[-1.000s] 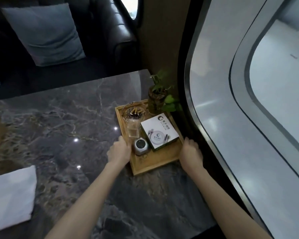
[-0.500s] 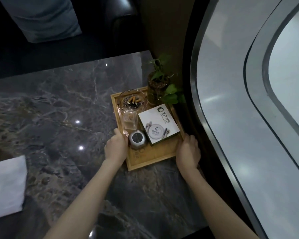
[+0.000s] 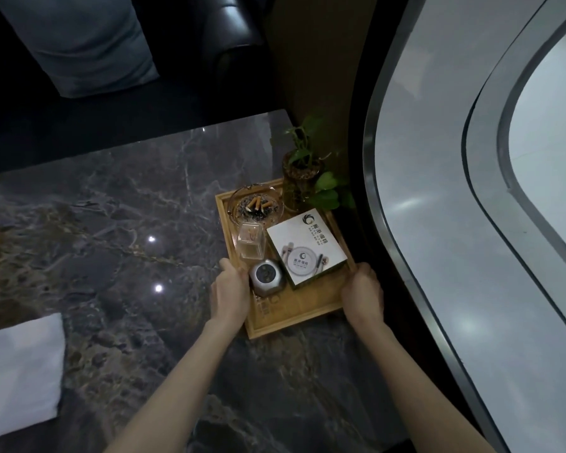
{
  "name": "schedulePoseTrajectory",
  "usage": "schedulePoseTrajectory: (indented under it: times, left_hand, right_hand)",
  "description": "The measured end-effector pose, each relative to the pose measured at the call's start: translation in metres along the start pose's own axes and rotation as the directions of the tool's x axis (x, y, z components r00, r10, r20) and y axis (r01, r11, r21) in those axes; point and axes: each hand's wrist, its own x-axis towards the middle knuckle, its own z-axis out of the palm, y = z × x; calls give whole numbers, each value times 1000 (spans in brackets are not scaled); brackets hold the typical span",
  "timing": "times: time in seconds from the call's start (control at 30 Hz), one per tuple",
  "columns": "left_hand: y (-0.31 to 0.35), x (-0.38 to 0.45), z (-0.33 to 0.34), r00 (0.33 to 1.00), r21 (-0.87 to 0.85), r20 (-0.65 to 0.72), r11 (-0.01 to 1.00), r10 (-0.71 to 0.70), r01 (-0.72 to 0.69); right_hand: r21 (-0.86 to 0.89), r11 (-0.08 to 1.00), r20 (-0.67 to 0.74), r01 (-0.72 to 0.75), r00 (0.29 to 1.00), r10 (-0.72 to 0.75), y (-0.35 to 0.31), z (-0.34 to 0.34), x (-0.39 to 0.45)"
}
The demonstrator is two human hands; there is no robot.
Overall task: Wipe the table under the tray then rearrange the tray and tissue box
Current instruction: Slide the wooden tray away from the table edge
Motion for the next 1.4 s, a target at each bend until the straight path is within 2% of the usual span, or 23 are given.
schedulePoseTrajectory:
  times: [0.07, 0.17, 0.3, 0.57, 0.9, 1.17, 1.4]
  left_hand:
    - [-2, -1, 3, 1000, -39, -20, 999, -20, 20]
    - [-5, -2, 6, 999, -74, -51, 997, -15, 12]
    - [-10, 2, 5, 998, -91, -65, 996, 14, -20]
    - [-22, 3, -8, 995, -94, -76, 993, 68, -75]
    - [-69, -2, -66, 976, -35, -174, 990, 130, -138]
    - [-122, -3, -113, 970, -25, -216, 992, 114, -122]
    - [-171, -11, -134, 980, -20, -190, 997, 65, -70]
  right_hand:
    - [60, 998, 31, -20, 999, 18, 0, 0, 2]
    - [28, 999, 51, -40, 998, 39, 1, 3, 6]
    - [87, 995, 93, -52, 995, 44, 4, 4, 9]
    - [79, 997, -18, 25, 1000, -24, -4, 15, -8]
    - [79, 991, -140, 107, 986, -95, -52, 45, -52]
    - [108, 988, -116, 113, 988, -100, -95, 82, -90]
    - [34, 995, -86, 91, 992, -88, -117, 111, -117]
